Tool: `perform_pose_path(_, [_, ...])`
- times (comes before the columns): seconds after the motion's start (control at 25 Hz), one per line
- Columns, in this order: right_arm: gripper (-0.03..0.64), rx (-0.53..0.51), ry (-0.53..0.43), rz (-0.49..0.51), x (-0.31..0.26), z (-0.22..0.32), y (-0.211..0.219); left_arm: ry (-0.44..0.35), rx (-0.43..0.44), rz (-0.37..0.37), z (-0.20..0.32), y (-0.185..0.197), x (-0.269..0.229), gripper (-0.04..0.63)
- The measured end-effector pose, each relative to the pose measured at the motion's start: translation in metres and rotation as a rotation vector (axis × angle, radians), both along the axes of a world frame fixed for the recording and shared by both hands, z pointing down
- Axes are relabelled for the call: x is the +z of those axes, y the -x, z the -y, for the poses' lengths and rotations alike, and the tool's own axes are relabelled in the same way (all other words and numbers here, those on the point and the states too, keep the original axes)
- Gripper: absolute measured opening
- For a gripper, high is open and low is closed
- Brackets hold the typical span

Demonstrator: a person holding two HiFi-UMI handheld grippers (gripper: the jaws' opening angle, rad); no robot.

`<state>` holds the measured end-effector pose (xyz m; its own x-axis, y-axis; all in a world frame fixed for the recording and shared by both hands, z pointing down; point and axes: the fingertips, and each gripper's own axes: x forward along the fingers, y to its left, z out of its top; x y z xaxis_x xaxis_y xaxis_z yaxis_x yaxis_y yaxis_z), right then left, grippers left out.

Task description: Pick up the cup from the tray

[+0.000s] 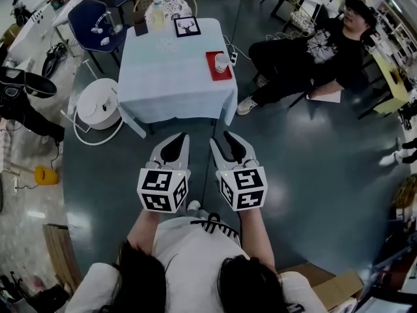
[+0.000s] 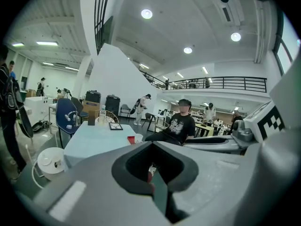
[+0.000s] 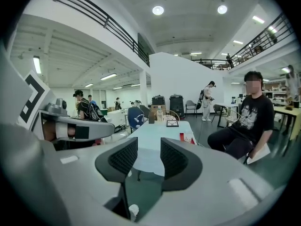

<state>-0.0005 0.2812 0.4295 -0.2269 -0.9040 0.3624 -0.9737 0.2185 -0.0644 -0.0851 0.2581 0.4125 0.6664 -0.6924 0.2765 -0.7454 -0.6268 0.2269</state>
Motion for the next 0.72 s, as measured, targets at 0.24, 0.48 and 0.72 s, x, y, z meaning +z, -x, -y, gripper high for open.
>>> perform_pose_path(0.24, [0.258, 0.012, -0.022, 0.005, 0.004, 0.031, -0.009, -0.003, -0.01, 0.002, 0.032, -0.003, 0.008, 0.002])
perform_pose_path(0.48, [0.273, 0.062, -0.006, 0.014, 0.012, 0.076, -0.031, 0.008, 0.003, 0.0, 0.081, -0.012, 0.013, 0.002])
perform_pose_path(0.72, [0.293, 0.133, 0.004, 0.058, 0.017, 0.143, -0.044, 0.036, 0.034, 0.013, 0.151, -0.012, 0.017, 0.002])
